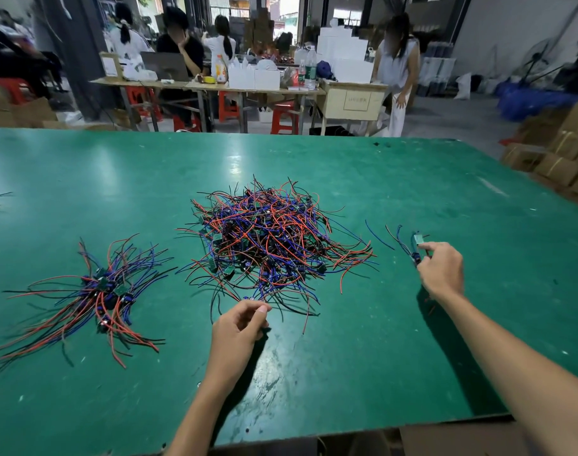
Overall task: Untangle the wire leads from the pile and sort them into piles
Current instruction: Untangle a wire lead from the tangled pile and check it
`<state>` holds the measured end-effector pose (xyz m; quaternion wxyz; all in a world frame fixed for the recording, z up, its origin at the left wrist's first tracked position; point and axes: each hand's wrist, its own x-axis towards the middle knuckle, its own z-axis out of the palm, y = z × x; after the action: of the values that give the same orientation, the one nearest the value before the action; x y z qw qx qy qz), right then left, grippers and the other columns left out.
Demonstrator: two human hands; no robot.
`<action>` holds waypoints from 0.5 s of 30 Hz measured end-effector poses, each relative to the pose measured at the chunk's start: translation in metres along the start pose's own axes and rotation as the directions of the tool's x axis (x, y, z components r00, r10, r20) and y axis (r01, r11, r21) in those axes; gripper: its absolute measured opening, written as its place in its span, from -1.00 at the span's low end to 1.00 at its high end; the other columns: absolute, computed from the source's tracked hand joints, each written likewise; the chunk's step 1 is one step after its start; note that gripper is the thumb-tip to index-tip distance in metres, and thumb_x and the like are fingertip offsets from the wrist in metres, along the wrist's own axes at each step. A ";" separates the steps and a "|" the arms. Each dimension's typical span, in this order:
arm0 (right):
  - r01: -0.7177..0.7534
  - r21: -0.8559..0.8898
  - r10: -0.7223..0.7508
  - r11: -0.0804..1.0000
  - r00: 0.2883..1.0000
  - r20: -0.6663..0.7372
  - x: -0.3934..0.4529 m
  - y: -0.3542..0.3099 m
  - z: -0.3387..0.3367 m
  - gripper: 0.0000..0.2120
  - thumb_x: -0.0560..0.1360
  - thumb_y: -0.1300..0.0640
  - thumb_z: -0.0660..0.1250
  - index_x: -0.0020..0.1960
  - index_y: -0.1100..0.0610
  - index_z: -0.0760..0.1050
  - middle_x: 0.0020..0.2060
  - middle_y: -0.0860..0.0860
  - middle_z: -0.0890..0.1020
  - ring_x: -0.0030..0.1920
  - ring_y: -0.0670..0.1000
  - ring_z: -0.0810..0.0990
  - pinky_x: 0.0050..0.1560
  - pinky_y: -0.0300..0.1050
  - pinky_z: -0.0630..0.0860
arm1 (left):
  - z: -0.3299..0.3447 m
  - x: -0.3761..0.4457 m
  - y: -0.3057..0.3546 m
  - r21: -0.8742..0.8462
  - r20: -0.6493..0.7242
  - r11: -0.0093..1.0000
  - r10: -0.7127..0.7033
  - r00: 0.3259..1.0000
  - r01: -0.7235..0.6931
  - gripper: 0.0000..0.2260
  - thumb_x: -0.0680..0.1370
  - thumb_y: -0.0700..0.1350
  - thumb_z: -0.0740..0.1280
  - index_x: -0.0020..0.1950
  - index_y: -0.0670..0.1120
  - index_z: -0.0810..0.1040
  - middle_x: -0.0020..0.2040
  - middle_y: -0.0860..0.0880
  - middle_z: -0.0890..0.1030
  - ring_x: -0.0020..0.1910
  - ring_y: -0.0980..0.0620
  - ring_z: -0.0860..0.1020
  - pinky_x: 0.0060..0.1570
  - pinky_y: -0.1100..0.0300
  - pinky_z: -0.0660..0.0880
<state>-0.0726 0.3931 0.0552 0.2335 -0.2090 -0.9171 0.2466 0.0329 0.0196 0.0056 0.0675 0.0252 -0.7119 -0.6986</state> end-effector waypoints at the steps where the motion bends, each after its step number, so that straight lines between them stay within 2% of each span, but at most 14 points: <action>1: -0.012 -0.034 0.014 0.999 0.998 0.054 0.001 0.003 -0.001 -0.60 0.46 0.45 0.28 0.22 0.23 0.65 0.16 0.27 0.64 0.17 0.28 0.59 0.18 0.02 0.50 | 0.000 0.000 0.000 -0.002 0.000 1.000 0.000 1.000 0.000 -0.89 0.60 -0.17 0.40 -0.09 -0.03 0.70 -0.32 -0.06 0.65 -0.37 0.14 0.58 -0.32 0.37 0.47; 3: -0.037 -0.096 0.052 0.995 0.987 0.152 0.002 0.004 -0.001 -0.62 0.43 0.40 0.31 0.15 0.14 0.70 0.10 0.22 0.69 0.11 0.24 0.62 0.09 -0.01 0.53 | 0.000 0.000 0.000 0.002 0.000 1.000 -0.001 1.000 0.001 -0.88 0.60 -0.17 0.40 -0.09 -0.01 0.70 -0.32 -0.06 0.66 -0.37 0.15 0.57 -0.32 0.37 0.47; 5: -0.063 -0.087 0.078 0.994 0.981 0.179 0.004 0.000 0.004 -0.68 0.43 0.34 0.32 0.07 0.07 0.70 0.06 0.17 0.71 0.06 0.20 0.62 0.02 -0.06 0.50 | 0.001 0.000 0.000 -0.007 -0.002 1.000 -0.004 1.000 0.004 -0.88 0.60 -0.17 0.40 -0.09 -0.01 0.70 -0.32 -0.06 0.66 -0.36 0.15 0.57 -0.32 0.37 0.47; 9: -0.076 -0.139 0.102 0.987 0.977 0.190 0.013 -0.012 0.021 -0.69 0.49 0.31 0.34 0.21 0.18 0.60 0.15 0.24 0.64 0.18 0.25 0.58 0.10 0.01 0.52 | 0.002 0.001 0.001 0.006 -0.003 1.000 -0.008 1.000 0.008 -0.89 0.59 -0.16 0.41 -0.09 -0.02 0.70 -0.33 -0.05 0.65 -0.35 0.13 0.59 -0.31 0.35 0.48; 11: -0.072 -0.187 0.109 0.980 0.974 0.196 0.017 -0.014 0.029 -0.73 0.51 0.32 0.36 0.19 0.25 0.62 0.12 0.29 0.64 0.17 0.29 0.59 0.11 0.06 0.54 | 0.002 0.001 0.001 0.013 -0.005 1.000 -0.012 1.000 0.012 -0.89 0.59 -0.15 0.41 -0.10 0.00 0.70 -0.32 -0.06 0.65 -0.34 0.12 0.59 -0.30 0.33 0.48; 15: -0.057 -0.207 0.088 0.977 0.986 0.142 0.031 -0.016 0.036 -0.78 0.61 0.22 0.32 0.22 0.22 0.61 0.15 0.29 0.61 0.15 0.30 0.59 0.09 0.06 0.53 | 0.001 0.001 0.001 0.021 -0.008 1.000 -0.012 1.000 0.012 -0.87 0.59 -0.13 0.41 -0.10 0.07 0.70 -0.31 -0.08 0.66 -0.35 0.12 0.56 -0.30 0.31 0.48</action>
<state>-0.1209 0.3825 0.0462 0.1319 -0.2458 -0.9442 0.1753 0.0322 0.0204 0.0067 0.0661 0.0330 -0.7188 -0.6912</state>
